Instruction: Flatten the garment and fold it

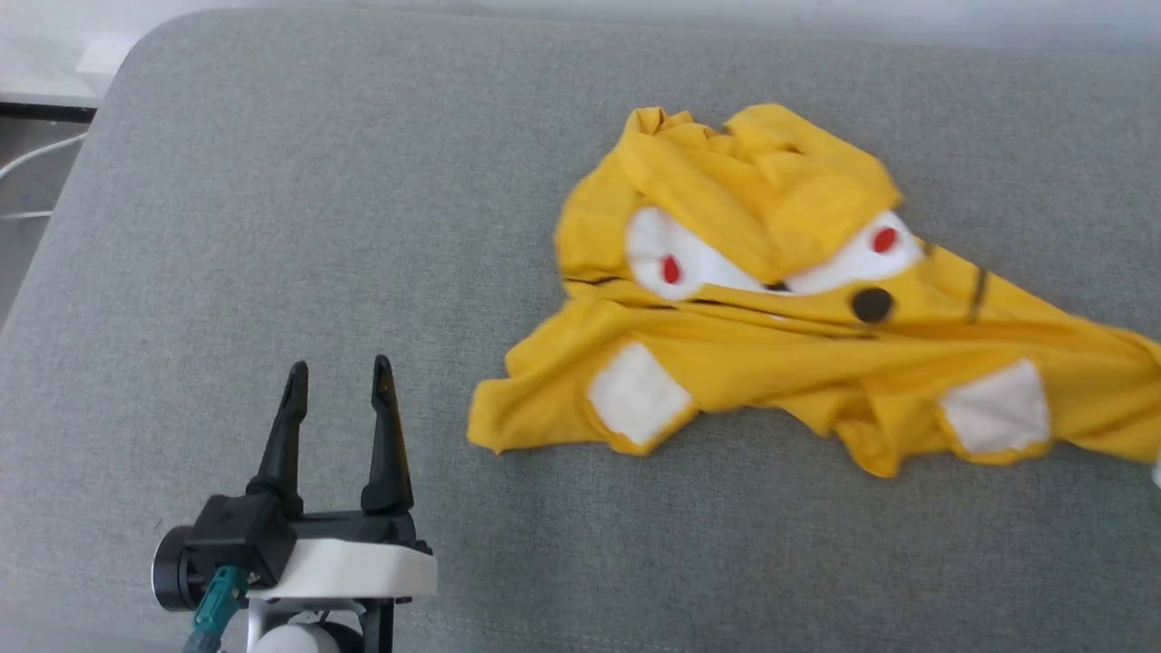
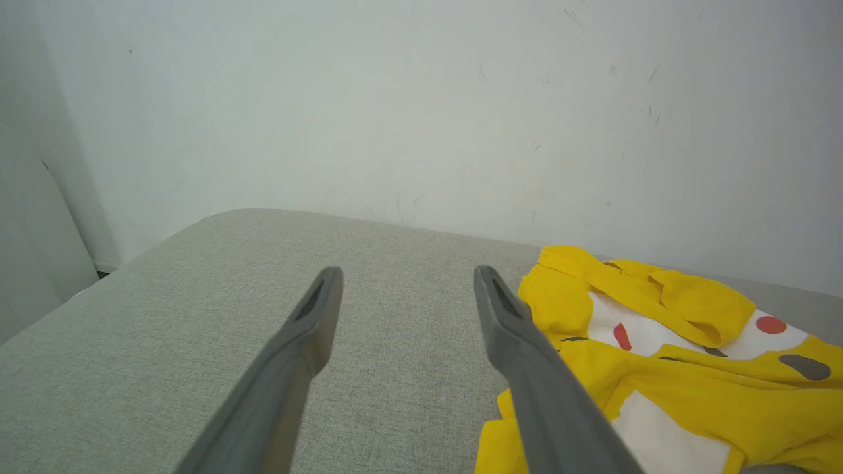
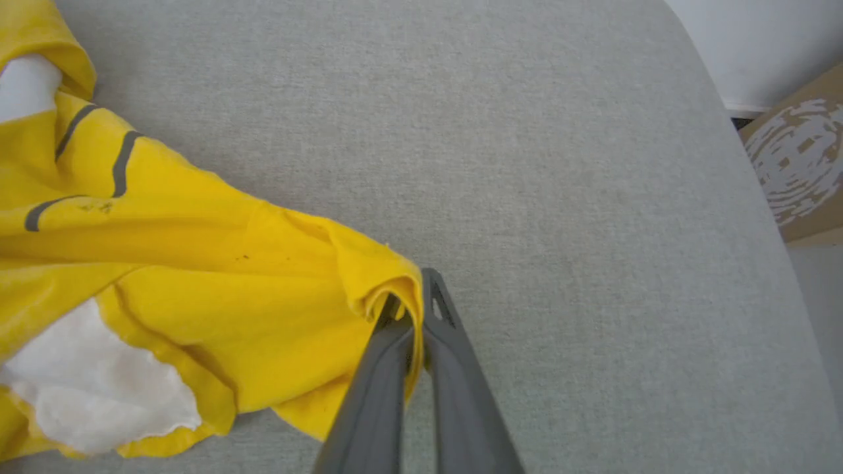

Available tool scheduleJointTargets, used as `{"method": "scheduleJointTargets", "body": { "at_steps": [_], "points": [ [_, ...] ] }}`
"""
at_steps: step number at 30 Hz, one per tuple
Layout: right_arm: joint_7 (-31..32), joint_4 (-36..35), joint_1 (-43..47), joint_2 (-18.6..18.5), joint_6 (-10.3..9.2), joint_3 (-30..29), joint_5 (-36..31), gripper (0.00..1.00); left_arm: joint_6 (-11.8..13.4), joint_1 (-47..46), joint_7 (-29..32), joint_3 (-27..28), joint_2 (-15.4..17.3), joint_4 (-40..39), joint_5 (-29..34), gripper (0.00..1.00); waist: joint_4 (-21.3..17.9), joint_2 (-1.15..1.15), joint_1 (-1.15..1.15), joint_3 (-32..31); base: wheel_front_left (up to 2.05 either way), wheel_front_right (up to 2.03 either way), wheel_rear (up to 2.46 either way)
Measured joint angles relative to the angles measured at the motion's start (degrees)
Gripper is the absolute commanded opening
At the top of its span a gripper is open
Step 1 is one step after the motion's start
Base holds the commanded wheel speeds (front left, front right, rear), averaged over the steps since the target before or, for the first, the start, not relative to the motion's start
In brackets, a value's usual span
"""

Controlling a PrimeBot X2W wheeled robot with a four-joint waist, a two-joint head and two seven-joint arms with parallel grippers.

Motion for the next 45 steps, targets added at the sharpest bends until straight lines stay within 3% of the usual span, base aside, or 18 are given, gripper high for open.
{"method": "scheduleJointTargets", "body": {
  "at_steps": [4,5,7,12,18,27,36,42,45],
  "points": [
    [-2.2,0.9,3.1,0.8,0.0,-4.9,-2.7,0.0,-0.5,0.1,0.0,0.0,0.0,0.6,0.2,1.0,-0.1,0.0,0.0,-0.2,0.0,0.0,0.0],
    [-3.1,1.1,3.3,1.6,0.0,-5.9,-3.3,0.19,-0.6,0.1,0.0,0.0,0.0,0.7,0.3,1.0,-0.1,0.0,0.0,-0.2,0.0,0.0,0.0],
    [-5.6,1.3,3.3,3.0,0.0,-6.7,-4.6,1.0,-0.6,0.1,0.0,0.1,0.0,1.0,0.5,1.0,-0.2,0.0,0.0,-0.4,0.0,0.0,0.0],
    [-11.3,-0.1,2.3,6.3,0.0,-6.4,-4.7,1.0,-1.1,0.2,0.0,0.0,-0.1,1.1,0.9,1.0,-0.6,0.0,0.0,-1.0,0.0,0.0,0.0],
    [-19.0,-11.2,2.0,9.1,-0.01,-5.2,-3.9,1.0,-1.1,1.0,0.0,-0.2,-0.1,0.4,1.1,1.0,-1.3,0.0,0.0,-1.6,0.0,0.0,0.0],
    [-30.3,-25.2,14.7,15.4,-0.01,1.9,-5.9,1.0,-1.5,1.0,0.0,-0.2,-0.1,-1.1,1.2,1.0,-2.3,0.0,0.0,-1.2,0.0,0.0,0.0],
    [-41.0,-21.7,24.0,15.5,-0.02,7.9,1.2,1.0,-1.8,1.2,0.0,0.4,-0.1,-1.6,1.2,1.0,-4.3,0.0,0.0,-0.8,0.0,0.0,0.0],
    [-42.6,-20.3,24.5,15.5,-0.02,8.8,1.2,1.0,-4.7,-1.7,0.2,-0.3,1.6,1.1,3.1,1.0,-5.5,0.0,0.0,-0.7,0.0,0.0,0.0],
    [-43.0,-20.2,24.2,15.5,-0.02,8.7,0.9,1.0,-6.7,-6.7,4.0,-1.5,3.2,4.0,3.6,1.0,-5.6,0.0,0.0,-0.2,0.0,0.0,0.0]
  ]
}}
